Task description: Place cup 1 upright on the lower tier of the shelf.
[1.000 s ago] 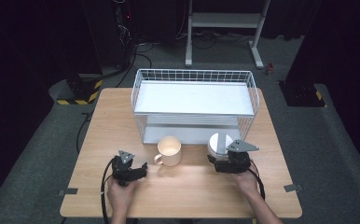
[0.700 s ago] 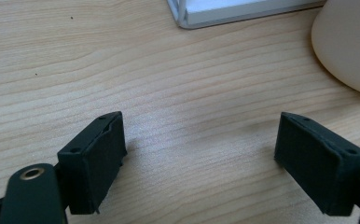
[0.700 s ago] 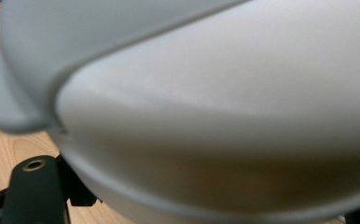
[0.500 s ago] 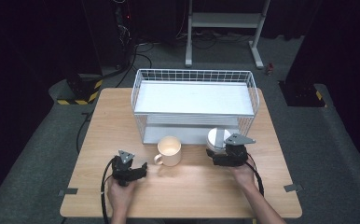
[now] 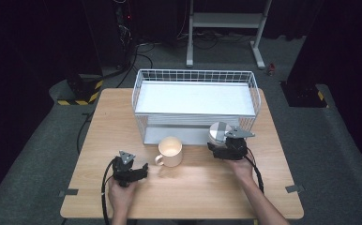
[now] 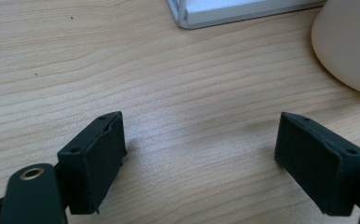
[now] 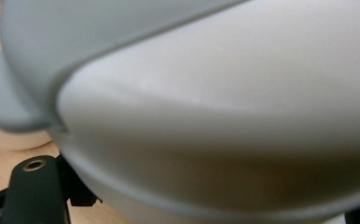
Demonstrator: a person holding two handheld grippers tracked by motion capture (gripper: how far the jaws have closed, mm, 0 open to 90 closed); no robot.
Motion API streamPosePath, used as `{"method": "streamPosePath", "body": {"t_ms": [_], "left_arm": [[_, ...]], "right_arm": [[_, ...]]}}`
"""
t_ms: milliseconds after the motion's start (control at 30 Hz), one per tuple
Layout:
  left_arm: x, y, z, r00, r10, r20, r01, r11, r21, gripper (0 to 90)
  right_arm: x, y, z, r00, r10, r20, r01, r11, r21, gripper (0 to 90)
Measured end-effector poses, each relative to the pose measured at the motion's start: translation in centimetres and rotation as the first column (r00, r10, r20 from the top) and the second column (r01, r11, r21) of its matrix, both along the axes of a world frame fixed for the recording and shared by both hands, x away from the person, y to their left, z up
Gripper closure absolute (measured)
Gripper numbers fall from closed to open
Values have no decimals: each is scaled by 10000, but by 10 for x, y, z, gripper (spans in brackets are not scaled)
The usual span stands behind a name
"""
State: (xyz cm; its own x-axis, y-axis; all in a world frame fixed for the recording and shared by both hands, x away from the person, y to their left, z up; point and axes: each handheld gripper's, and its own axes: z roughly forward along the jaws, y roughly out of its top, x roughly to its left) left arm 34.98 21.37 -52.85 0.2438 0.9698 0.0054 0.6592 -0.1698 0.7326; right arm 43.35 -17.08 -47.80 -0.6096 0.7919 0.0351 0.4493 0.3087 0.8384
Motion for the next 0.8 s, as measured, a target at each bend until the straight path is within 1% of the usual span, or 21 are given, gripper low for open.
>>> {"method": "streamPosePath", "body": {"t_ms": [33, 200, 300, 400, 500, 533, 600, 633, 767, 800], "left_arm": [[0, 0, 0, 10000, -3, -5, 3, 10000, 3, 164], [0, 0, 0, 10000, -31, -25, 31, 10000, 26, 164], [0, 0, 0, 10000, -32, -25, 32, 10000, 28, 164], [0, 0, 0, 10000, -32, -24, 32, 10000, 28, 164], [0, 0, 0, 10000, -31, -24, 31, 10000, 30, 164], [0, 0, 0, 10000, -32, -25, 32, 10000, 28, 164], [0, 0, 0, 10000, -32, -26, 32, 10000, 29, 164], [0, 0, 0, 10000, -32, -25, 32, 10000, 29, 164], [0, 0, 0, 10000, -31, -25, 31, 10000, 28, 164], [0, 0, 0, 10000, -31, -28, 32, 10000, 30, 164]], "right_arm": [[2, 0, -2, 9998, -170, -114, 171, 9998, 51, 187], [9, 2, -7, 9993, -328, -178, 326, 9994, -86, 187], [13, 4, -9, 9984, -522, -202, 519, 9986, -131, 187], [16, 5, -9, 9989, -466, -71, 464, 9986, -244, 187], [18, 7, -9, 9979, -616, -180, 612, 9979, -219, 187], [20, 7, -9, 9985, -537, -55, 535, 9981, -303, 187], [21, 8, -9, 9979, -639, -133, 635, 9976, -292, 187], [22, 7, -9, 9984, -573, -25, 571, 9976, -379, 187], [24, 7, -11, 9980, -638, 36, 639, 9974, -346, 187], [25, 7, -11, 9979, -630, 139, 635, 9971, -427, 187]]}}
